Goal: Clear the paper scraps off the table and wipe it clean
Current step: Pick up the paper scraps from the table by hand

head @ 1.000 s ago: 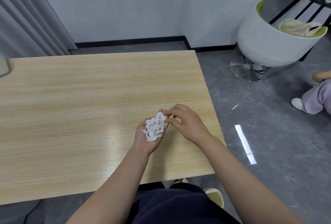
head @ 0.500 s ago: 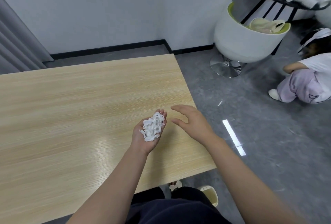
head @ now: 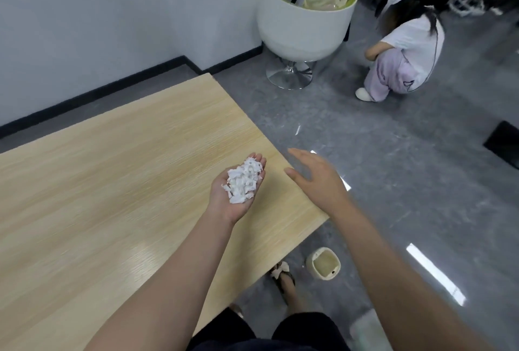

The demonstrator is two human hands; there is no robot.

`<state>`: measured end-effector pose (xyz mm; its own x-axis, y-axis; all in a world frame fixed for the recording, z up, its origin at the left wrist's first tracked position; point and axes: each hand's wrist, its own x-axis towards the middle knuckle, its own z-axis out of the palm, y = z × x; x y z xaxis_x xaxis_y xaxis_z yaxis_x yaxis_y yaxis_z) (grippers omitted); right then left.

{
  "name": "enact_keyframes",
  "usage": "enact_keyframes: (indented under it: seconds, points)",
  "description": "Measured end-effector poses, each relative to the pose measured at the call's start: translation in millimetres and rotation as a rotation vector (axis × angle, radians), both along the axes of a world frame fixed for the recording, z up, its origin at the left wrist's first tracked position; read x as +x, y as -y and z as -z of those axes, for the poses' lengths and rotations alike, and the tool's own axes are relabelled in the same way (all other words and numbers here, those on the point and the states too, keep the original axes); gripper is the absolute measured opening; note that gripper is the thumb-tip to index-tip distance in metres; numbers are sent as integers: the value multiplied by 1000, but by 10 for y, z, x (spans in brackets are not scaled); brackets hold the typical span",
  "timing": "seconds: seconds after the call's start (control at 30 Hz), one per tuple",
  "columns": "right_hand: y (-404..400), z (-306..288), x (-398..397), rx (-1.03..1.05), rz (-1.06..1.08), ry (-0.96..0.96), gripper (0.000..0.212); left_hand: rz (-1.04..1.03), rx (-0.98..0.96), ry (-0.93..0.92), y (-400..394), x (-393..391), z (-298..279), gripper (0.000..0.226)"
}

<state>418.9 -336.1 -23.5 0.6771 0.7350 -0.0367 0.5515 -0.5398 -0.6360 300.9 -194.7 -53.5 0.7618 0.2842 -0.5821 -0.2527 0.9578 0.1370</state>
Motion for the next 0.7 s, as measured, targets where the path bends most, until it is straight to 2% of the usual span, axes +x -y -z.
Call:
enact_keyframes:
  seconds: [0.13,0.3,0.4,0.43,0.5,0.53,0.6,0.7]
  points:
    - [319,0,-94,-21,140,-28,50,147,23,-15,115,131,-8,40]
    - [846,-14,-190,-14,323,-70,50,324,-1,102,467,372,18,39]
    - [1192,22,-180,-34,427,-75,50,439,27,132,709,553,47,63]
    - [1310,47,-168,-38,461,-83,51,485,25,131,815,620,41,61]
    - [1549,109,-148,-54,515,-98,52,538,13,90,1059,720,75,37]
    - [1674,146,-133,-60,539,-101,52,549,8,53,1181,782,97,32]
    - [1924,224,-106,-53,590,-111,53,571,-22,30,1417,898,161,42]
    - [2269,362,-77,-67,649,-131,52,588,-36,17,1756,1010,245,40]
